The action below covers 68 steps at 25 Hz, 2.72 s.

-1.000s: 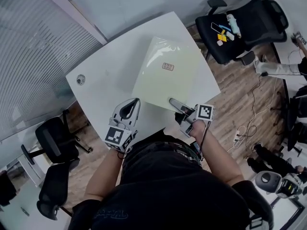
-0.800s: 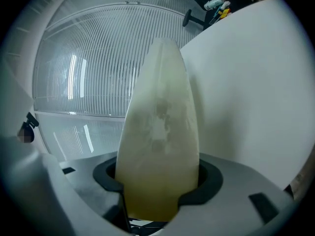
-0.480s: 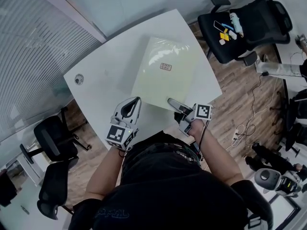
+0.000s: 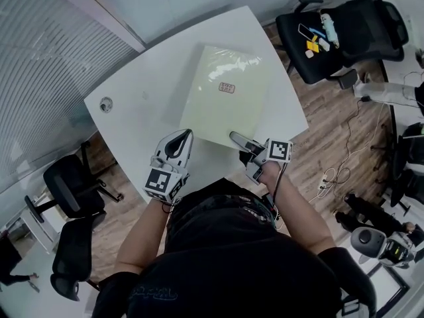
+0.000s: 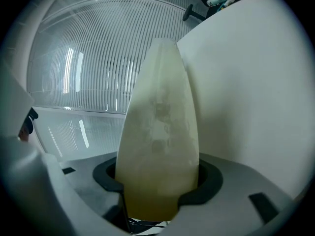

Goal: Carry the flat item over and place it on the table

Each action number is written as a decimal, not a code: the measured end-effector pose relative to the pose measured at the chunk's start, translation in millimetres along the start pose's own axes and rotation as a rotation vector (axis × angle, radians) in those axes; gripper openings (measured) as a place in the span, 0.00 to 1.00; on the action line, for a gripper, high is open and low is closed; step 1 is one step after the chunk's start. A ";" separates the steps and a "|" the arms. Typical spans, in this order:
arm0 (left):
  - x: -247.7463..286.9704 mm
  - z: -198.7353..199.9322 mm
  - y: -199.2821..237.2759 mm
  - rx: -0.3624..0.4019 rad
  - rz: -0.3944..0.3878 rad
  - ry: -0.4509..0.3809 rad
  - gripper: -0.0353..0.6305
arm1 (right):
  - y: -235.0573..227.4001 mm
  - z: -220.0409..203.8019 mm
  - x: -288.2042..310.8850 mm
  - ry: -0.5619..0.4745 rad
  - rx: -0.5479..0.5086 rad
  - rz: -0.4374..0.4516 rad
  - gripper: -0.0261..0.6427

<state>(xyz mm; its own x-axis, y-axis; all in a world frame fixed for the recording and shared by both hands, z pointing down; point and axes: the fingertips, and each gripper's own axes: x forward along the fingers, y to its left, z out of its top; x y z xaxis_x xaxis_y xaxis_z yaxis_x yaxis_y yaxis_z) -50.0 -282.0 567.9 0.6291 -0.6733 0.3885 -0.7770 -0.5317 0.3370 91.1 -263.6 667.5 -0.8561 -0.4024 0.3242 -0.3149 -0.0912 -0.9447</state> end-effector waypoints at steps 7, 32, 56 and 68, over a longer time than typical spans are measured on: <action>-1.1 -5.4 5.5 -0.010 -0.006 0.007 0.07 | -3.7 -1.4 5.3 0.016 -0.058 0.007 0.46; 1.0 -14.6 3.0 -0.025 -0.017 0.026 0.07 | -53.6 -9.7 4.0 0.050 -0.078 -0.135 0.53; 9.6 -14.5 -13.4 -0.023 -0.044 0.036 0.07 | -77.6 7.5 -6.2 0.119 -0.439 -0.519 0.64; 6.9 -8.7 -21.0 -0.007 -0.033 0.022 0.07 | -64.7 12.9 -12.0 0.105 -0.521 -0.514 0.64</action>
<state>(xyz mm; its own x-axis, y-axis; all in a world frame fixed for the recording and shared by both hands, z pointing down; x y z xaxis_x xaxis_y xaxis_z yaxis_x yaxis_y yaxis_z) -29.1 -271.0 571.0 0.6549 -0.6438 0.3957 -0.7556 -0.5499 0.3558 127.1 -264.6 724.1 -0.5745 -0.3336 0.7474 -0.8182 0.2106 -0.5349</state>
